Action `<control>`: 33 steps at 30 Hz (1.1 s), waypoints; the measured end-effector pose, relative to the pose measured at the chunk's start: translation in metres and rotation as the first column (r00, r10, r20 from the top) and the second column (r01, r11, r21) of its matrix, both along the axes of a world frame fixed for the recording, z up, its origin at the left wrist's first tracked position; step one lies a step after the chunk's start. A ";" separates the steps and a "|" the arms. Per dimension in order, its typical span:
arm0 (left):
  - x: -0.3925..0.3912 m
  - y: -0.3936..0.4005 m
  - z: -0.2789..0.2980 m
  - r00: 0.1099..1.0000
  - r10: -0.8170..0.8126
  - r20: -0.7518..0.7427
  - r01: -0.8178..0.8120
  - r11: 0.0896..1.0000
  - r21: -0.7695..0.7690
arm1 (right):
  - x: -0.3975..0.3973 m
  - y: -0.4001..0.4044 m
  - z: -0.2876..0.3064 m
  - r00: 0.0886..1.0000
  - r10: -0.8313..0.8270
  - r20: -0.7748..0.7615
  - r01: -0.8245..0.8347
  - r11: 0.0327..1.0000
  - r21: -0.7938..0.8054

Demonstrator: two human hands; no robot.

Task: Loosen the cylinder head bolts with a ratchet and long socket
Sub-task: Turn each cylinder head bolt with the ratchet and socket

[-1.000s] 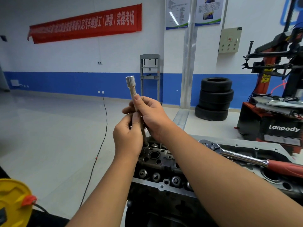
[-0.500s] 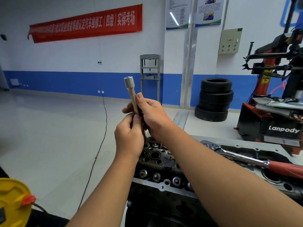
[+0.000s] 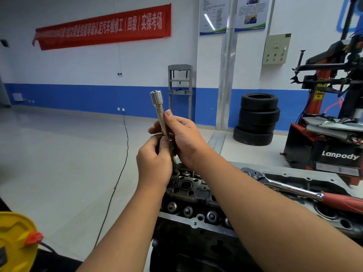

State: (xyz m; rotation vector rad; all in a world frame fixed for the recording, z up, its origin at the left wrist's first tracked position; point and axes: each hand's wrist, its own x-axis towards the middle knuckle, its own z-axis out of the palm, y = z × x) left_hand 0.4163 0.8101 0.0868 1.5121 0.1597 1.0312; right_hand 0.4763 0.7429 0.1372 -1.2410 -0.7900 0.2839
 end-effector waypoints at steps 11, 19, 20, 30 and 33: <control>0.000 -0.001 0.001 1.000 -0.016 -0.010 0.016 1.000 0.015 | 0.000 0.000 0.000 1.000 -0.001 0.009 0.001 1.000 -0.014; -0.001 0.000 0.000 0.998 0.069 -0.008 -0.069 0.997 0.037 | -0.001 0.000 -0.001 0.998 0.050 -0.022 -0.050 0.999 0.019; -0.002 -0.001 0.001 1.000 0.028 -0.005 -0.028 0.999 0.021 | -0.001 0.000 0.000 0.999 0.035 -0.021 -0.035 0.999 0.006; 0.002 0.002 -0.003 0.993 0.120 -0.006 -0.119 0.989 0.086 | 0.002 0.000 -0.004 0.999 0.045 -0.022 -0.045 0.999 0.025; -0.001 -0.002 -0.001 0.999 0.032 -0.009 -0.031 0.998 0.048 | 0.001 0.000 -0.001 1.000 0.024 -0.019 -0.024 1.000 0.003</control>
